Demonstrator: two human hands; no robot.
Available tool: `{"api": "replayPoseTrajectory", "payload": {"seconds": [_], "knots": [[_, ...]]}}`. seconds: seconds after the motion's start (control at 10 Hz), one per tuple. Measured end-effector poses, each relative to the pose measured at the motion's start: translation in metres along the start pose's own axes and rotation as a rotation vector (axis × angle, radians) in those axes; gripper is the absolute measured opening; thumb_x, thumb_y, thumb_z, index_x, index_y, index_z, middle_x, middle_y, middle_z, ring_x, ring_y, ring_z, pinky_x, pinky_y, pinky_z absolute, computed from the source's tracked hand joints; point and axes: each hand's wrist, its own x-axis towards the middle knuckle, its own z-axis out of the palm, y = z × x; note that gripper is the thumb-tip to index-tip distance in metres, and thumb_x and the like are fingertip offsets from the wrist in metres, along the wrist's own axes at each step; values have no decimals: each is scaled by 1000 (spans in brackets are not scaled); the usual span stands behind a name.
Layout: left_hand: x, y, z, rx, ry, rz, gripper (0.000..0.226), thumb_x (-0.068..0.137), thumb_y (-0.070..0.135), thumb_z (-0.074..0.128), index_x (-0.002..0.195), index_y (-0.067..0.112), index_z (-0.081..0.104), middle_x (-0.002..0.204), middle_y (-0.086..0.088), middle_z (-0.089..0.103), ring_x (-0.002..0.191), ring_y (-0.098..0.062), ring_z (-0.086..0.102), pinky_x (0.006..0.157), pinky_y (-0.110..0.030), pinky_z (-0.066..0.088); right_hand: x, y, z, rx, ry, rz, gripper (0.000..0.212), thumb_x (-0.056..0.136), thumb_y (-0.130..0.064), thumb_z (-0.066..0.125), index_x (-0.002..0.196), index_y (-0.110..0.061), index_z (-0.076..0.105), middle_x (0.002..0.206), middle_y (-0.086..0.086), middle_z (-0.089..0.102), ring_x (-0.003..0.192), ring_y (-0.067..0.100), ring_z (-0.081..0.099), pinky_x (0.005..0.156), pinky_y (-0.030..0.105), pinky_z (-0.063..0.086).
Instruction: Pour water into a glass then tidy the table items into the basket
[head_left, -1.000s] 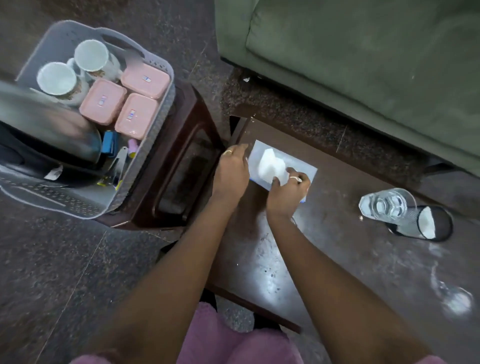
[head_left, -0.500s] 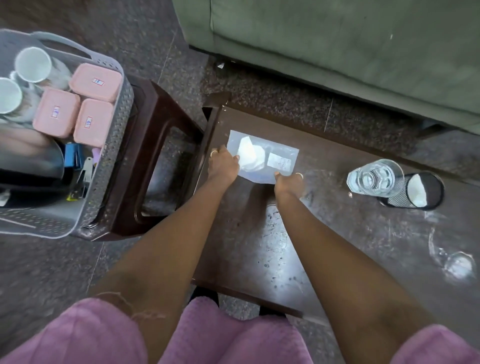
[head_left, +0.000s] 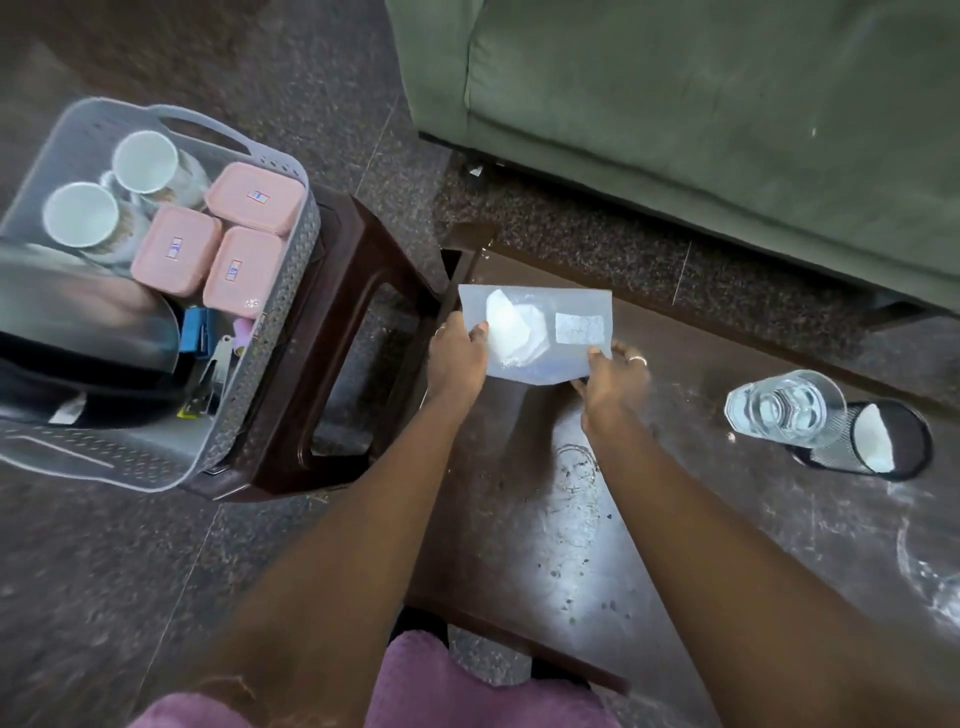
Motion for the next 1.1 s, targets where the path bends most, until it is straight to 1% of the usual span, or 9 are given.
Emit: {"api": "replayPoseTrajectory", "payload": {"seconds": [0.2, 0.3, 0.4, 0.6, 0.7, 0.8, 0.9, 1.0, 1.1], "knots": [[-10, 17, -61, -383, 486, 26, 26, 97, 22, 45, 109, 0, 51, 109, -20, 64, 99, -33, 59, 63, -20, 29, -52, -53, 60, 141, -179, -258, 48, 86, -1, 59, 130, -9, 42, 101, 13, 60, 91, 23, 60, 87, 37, 48], [-7, 24, -99, -596, 692, -22, 27, 96, 17, 47, 113, -3, 53, 114, -20, 64, 102, -29, 59, 65, -17, 32, -82, -78, 100, 302, -389, -256, 45, 86, 6, 56, 126, -8, 39, 87, 8, 60, 77, 16, 58, 80, 38, 49], [2, 20, -137, -715, 818, -96, 33, 96, 15, 46, 125, -2, 49, 126, -19, 59, 113, -27, 55, 82, -16, 35, -120, -93, 140, 216, -503, -341, 42, 84, 4, 60, 122, -8, 43, 82, 5, 60, 76, 18, 59, 82, 38, 52], [21, -16, -184, -826, 914, -279, 41, 97, 15, 46, 135, 1, 42, 131, -19, 55, 116, -29, 55, 78, -11, 36, -165, -98, 207, -224, -540, -560, 25, 79, -3, 65, 101, -12, 55, 68, -7, 55, 65, 10, 56, 60, 15, 42], [32, -42, -198, -903, 758, -501, 41, 98, 20, 42, 136, 6, 41, 135, -17, 52, 118, -32, 55, 93, -29, 48, -177, -87, 233, -485, -550, -601, 25, 82, -3, 56, 106, -11, 56, 96, 10, 66, 93, 28, 62, 76, 27, 48], [33, -57, -203, -907, 453, -647, 41, 99, 19, 35, 136, 4, 40, 139, -16, 48, 116, -30, 55, 65, -19, 51, -177, -77, 245, -771, -555, -753, 34, 86, -4, 46, 118, -11, 50, 114, 22, 61, 104, 37, 59, 87, 44, 51], [40, -61, -208, -867, 348, -644, 44, 99, 19, 32, 143, 18, 31, 145, -8, 43, 95, -17, 49, 37, -6, 37, -176, -73, 254, -951, -575, -930, 37, 89, -2, 40, 124, -11, 49, 114, 21, 61, 106, 38, 58, 87, 43, 51], [50, -71, -208, -875, 294, -702, 58, 94, 24, 44, 147, 20, 21, 147, 0, 40, 103, -11, 50, 73, -10, 53, -176, -72, 262, -1082, -593, -1065, 36, 92, -2, 37, 124, -8, 52, 119, 19, 60, 108, 36, 58, 88, 41, 48], [47, -69, -200, 129, 74, -442, 48, 78, 15, 66, 125, 10, 57, 132, -5, 58, 110, -19, 57, 76, -26, 48, -178, -66, 262, -1187, -476, -1256, 41, 94, -1, 34, 132, -7, 45, 131, 16, 49, 119, 33, 45, 95, 37, 42]]}}
